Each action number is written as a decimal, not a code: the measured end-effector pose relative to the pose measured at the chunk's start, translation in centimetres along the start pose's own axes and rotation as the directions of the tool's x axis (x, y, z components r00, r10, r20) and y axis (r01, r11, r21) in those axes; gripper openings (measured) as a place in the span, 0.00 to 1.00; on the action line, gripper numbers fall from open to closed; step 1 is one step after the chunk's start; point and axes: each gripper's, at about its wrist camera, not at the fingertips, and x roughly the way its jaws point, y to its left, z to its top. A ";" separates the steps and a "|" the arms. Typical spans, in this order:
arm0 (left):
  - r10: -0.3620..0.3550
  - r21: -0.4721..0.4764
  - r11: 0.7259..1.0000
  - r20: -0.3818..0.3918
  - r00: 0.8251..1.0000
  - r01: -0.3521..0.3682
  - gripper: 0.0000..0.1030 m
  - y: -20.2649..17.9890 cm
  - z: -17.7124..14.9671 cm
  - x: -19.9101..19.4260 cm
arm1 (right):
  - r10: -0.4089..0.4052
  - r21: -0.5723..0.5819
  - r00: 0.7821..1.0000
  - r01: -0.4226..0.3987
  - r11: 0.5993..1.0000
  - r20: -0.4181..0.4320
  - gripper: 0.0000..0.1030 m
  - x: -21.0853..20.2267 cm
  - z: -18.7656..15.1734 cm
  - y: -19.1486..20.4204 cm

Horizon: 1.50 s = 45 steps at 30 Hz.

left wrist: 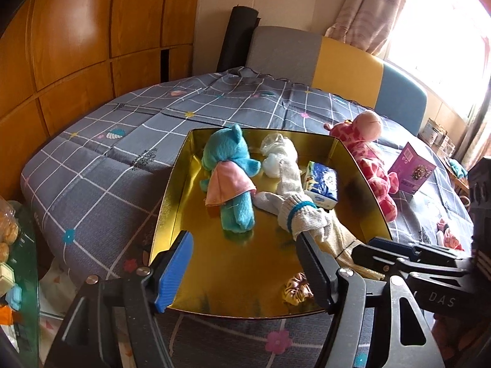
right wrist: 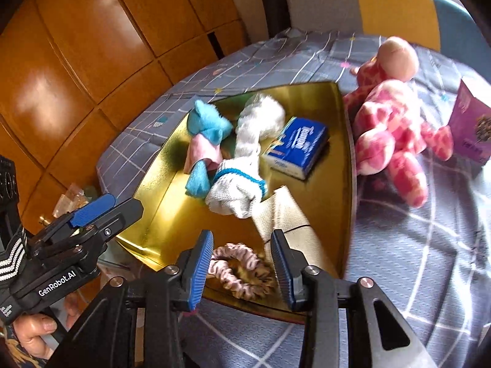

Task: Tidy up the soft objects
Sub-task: 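Carry the satin scrunchie into the gold tray and open the right tool, then grasp the white wet-wipes pack with right tool while left grasps the pink dishcloth roll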

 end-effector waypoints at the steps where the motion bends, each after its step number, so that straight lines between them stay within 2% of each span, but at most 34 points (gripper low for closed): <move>1: -0.002 0.003 1.000 0.001 1.000 0.002 0.68 -0.2 0.0 -0.1 | -0.016 -0.006 1.000 0.016 1.000 0.008 0.38 -0.2 0.0 0.0; 12: -0.025 0.055 0.998 -0.004 1.000 0.025 0.68 -2.2 -0.3 -0.4 | -0.125 -0.021 0.990 0.127 0.992 0.070 0.38 -3.6 -1.0 -1.8; 26: -0.057 0.141 0.988 -0.021 0.998 0.059 0.68 -5.5 -0.6 -0.3 | -0.245 0.098 0.964 0.236 0.967 0.104 0.38 -8.1 -3.0 -8.3; 37: -0.090 0.212 0.972 -0.039 0.995 0.097 0.68 -8.5 -0.5 0.1 | -0.378 0.230 0.920 0.348 0.909 0.101 0.38 -12.8 -5.5 -15.0; 45: -0.127 0.277 0.951 -0.054 0.990 0.137 0.68 -11.3 -0.4 0.5 | -0.483 0.323 0.870 0.431 0.843 0.099 0.38 -16.8 -7.1 -19.1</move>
